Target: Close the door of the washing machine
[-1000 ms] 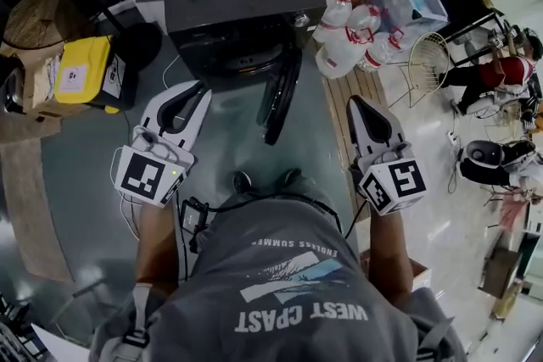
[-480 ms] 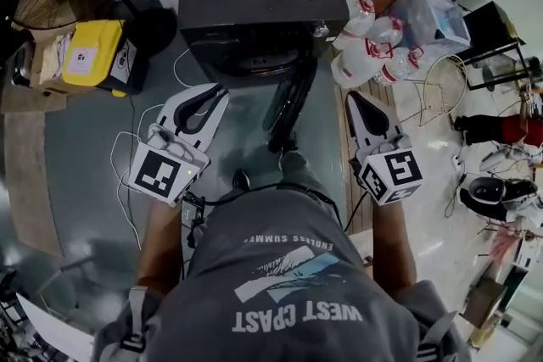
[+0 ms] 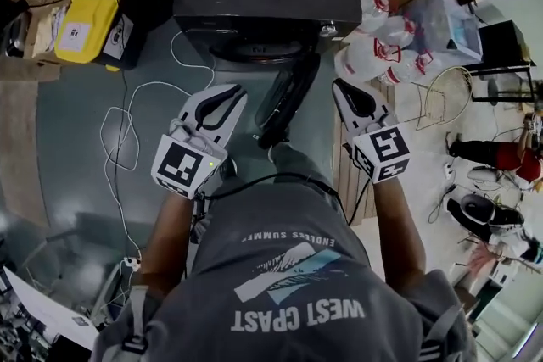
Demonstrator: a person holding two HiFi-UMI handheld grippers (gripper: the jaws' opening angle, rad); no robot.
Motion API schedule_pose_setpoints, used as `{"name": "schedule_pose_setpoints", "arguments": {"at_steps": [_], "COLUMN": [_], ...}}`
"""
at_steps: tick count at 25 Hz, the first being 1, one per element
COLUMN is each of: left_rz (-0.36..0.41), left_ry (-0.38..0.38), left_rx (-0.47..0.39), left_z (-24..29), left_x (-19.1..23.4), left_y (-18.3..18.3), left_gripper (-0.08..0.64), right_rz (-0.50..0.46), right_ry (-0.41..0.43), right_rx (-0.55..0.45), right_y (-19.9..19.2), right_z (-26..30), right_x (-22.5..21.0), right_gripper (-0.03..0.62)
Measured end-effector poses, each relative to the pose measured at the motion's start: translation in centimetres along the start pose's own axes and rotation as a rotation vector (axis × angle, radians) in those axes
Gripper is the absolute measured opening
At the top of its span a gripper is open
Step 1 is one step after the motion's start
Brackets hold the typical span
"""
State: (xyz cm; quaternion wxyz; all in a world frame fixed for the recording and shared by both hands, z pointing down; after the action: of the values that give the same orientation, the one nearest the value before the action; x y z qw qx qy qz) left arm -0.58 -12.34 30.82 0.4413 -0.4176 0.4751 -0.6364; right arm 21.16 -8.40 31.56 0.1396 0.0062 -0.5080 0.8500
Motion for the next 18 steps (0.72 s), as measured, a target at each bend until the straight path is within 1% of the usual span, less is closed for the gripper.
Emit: {"name": "schedule_pose_setpoints", "arguments": {"at_steps": [5, 10, 13, 15, 18], "left_rz": [-0.049, -0.112, -0.149, -0.173, -0.207], "left_ry": [0.0, -0.009, -0.022, -0.031, -0.047], "left_rx": [0.055, 0.097, 0.126, 0.149, 0.187], "left_z": [3.1, 5.7, 7.1, 8.1, 9.8], "left_x": [0.7, 1.0, 0.6, 0.3, -0.1], "left_y": [-3.9, -8.2, -10.5, -12.1, -14.8], "left_gripper": [0.051, 0.052, 0.055, 0.072, 0.099], "right_rz": [-0.115, -0.249, -0.301, -0.345, -0.445], "right_ry": [0.09, 0.204, 0.274, 0.315, 0.375], "right_rx": [0.075, 0.151, 0.193, 0.213, 0.238], "right_y": [-2.9, -6.3, -8.3, -9.6, -12.0], "right_z": [4.0, 7.7, 9.4, 10.5, 11.9], "right_x": [-0.5, 0.4, 0.9, 1.3, 1.8], "right_gripper": [0.034, 0.048, 0.058, 0.066, 0.076]}}
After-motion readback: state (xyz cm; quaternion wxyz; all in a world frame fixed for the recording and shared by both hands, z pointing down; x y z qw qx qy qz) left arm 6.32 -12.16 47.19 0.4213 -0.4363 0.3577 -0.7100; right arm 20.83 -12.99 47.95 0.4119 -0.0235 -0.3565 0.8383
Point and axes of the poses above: the fingertips, and each gripper's own axes: z forward along the fingers, x to its left, y out of its top, the point moved 4 cm from there along -z, backward along the fingers, and after that the axes turned 11 degrees about -y, right-handed, at the moved point
